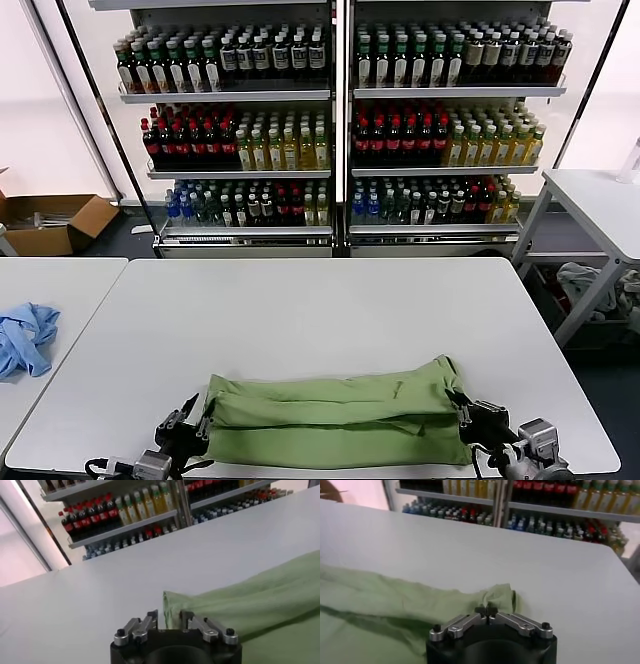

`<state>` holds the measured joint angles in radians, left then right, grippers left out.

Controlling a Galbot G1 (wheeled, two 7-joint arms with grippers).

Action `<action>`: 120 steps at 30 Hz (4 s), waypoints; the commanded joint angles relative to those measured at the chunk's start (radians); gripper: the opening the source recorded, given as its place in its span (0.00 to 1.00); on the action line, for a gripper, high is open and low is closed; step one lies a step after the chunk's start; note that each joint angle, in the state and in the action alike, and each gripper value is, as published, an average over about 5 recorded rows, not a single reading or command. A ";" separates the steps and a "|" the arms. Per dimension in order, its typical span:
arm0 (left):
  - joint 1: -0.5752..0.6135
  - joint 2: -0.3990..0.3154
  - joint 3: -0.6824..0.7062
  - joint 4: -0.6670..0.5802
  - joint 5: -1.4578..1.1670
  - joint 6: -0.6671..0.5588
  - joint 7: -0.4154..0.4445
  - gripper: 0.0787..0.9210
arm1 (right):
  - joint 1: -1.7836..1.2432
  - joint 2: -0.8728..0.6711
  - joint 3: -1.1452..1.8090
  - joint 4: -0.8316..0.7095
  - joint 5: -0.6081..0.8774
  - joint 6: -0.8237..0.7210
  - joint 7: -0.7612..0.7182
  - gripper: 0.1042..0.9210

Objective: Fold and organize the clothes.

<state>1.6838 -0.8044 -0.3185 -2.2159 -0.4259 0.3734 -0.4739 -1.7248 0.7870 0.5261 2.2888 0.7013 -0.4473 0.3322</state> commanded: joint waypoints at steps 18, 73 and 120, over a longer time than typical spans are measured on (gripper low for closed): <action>0.029 -0.045 -0.032 -0.048 0.017 -0.044 -0.017 0.88 | -0.049 0.058 0.107 0.161 -0.104 0.186 0.113 0.64; -0.066 -0.160 0.086 0.170 -0.268 -0.273 0.062 0.30 | -0.083 0.039 0.369 -0.122 0.095 0.566 -0.149 0.88; -0.232 -0.117 -0.027 -0.138 -0.259 0.010 0.032 0.05 | 0.017 0.046 0.267 -0.091 0.051 0.520 -0.130 0.88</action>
<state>1.6126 -0.9127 -0.7023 -2.2614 -0.7694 0.3206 -0.4424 -1.7105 0.8292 0.8038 2.1928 0.7642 0.0745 0.2016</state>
